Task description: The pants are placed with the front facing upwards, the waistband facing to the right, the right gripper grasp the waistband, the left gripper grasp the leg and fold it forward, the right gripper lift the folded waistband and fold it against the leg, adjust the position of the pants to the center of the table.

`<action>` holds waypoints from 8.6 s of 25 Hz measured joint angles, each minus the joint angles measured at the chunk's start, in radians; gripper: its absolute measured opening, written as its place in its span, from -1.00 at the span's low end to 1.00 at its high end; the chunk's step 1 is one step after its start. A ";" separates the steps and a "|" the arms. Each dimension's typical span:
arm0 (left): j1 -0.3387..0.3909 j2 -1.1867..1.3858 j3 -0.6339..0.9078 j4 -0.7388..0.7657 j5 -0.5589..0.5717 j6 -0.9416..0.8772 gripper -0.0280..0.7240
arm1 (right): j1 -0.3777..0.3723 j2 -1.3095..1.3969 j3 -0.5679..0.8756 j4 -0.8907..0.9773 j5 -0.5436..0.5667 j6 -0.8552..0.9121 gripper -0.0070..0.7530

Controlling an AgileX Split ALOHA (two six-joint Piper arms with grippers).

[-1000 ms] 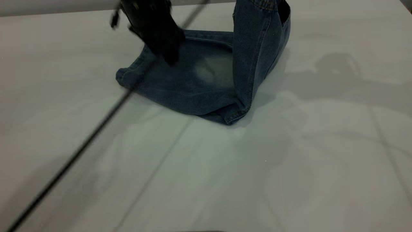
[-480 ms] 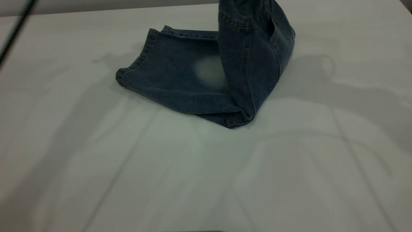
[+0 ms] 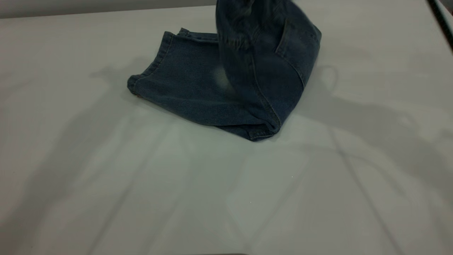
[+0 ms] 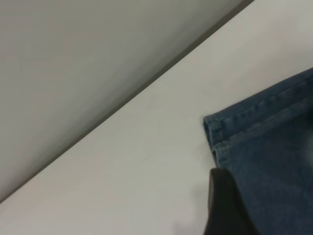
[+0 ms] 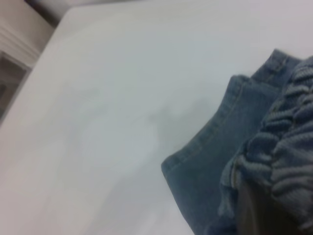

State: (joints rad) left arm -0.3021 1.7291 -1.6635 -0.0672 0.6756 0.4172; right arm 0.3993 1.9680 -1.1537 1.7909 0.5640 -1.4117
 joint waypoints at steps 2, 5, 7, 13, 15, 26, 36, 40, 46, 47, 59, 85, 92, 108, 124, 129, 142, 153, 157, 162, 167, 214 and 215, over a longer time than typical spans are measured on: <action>0.000 0.000 0.000 -0.010 0.016 -0.001 0.05 | 0.001 0.043 -0.027 0.001 0.001 0.000 -0.82; 0.000 0.000 0.001 -0.031 0.040 -0.003 0.05 | 0.001 0.103 -0.071 0.004 0.001 0.000 -0.82; 0.000 0.000 0.001 -0.039 0.051 -0.004 0.05 | 0.001 0.134 -0.089 0.005 0.001 0.000 -0.81; 0.000 0.000 0.001 -0.056 0.057 -0.004 0.05 | 0.001 0.191 -0.118 0.007 0.023 0.003 -0.79; 0.000 0.000 0.001 -0.056 0.057 -0.004 0.05 | 0.004 0.202 -0.135 0.007 0.032 0.004 -0.79; 0.000 0.000 0.001 -0.057 0.058 -0.004 0.05 | 0.085 0.255 -0.235 -0.005 -0.003 0.007 -0.25; 0.000 0.000 0.001 -0.058 0.062 -0.004 0.05 | 0.122 0.263 -0.278 -0.190 0.030 0.224 0.55; 0.000 -0.002 0.001 -0.058 0.062 -0.004 0.05 | 0.158 0.247 -0.365 -0.594 0.023 0.621 0.47; 0.000 -0.071 0.001 -0.036 0.058 -0.001 0.05 | 0.241 0.259 -0.597 -1.362 0.180 1.412 0.46; 0.000 -0.091 0.001 -0.032 0.056 0.000 0.05 | 0.252 0.275 -0.642 -1.463 0.211 1.528 0.46; 0.000 -0.183 0.001 0.009 0.073 -0.016 0.05 | 0.259 0.533 -0.979 -1.576 0.344 2.160 0.46; 0.000 -0.183 0.001 0.009 0.117 -0.035 0.05 | 0.277 0.657 -0.993 -1.599 0.423 2.312 0.26; 0.000 -0.183 0.001 0.009 0.118 -0.035 0.05 | 0.280 0.657 -0.997 -1.608 0.538 2.114 0.25; 0.000 -0.183 0.001 0.009 0.118 -0.033 0.05 | 0.447 0.657 -0.998 -1.753 0.647 1.609 0.25; 0.000 -0.234 0.001 0.009 0.135 -0.033 0.05 | 0.470 0.428 -0.993 -1.773 0.659 1.557 0.25; 0.000 -0.347 0.001 0.009 0.184 -0.032 0.05 | 0.470 0.202 -0.993 -1.791 0.674 1.501 0.25; 0.000 -0.575 0.003 0.009 0.482 -0.034 0.05 | 0.470 -0.280 -0.993 -1.895 0.705 1.442 0.25; 0.000 -0.778 0.218 0.009 0.483 -0.077 -0.04 | 0.470 -0.666 -0.640 -1.952 0.708 1.452 0.25; 0.000 -0.878 0.365 0.009 0.483 -0.081 -0.04 | 0.470 -0.816 -0.448 -1.961 0.711 1.488 0.25; 0.000 -0.995 0.534 0.009 0.483 -0.119 -0.04 | 0.470 -0.992 -0.214 -1.972 0.711 1.529 0.25; 0.000 -1.090 0.655 0.009 0.483 -0.176 -0.04 | 0.470 -1.134 -0.009 -2.003 0.710 1.573 0.25; 0.033 -1.543 1.171 -0.007 0.449 -0.345 -0.04 | 0.407 -1.718 0.676 -1.882 0.578 1.718 0.25; 0.054 -1.547 1.172 -0.007 0.449 -0.345 -0.04 | 0.364 -1.721 0.676 -1.882 0.578 1.718 0.25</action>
State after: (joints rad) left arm -0.2476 0.1823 -0.4914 -0.0742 1.1245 0.0719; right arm 0.7630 0.2473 -0.4780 -0.0910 1.1418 0.3068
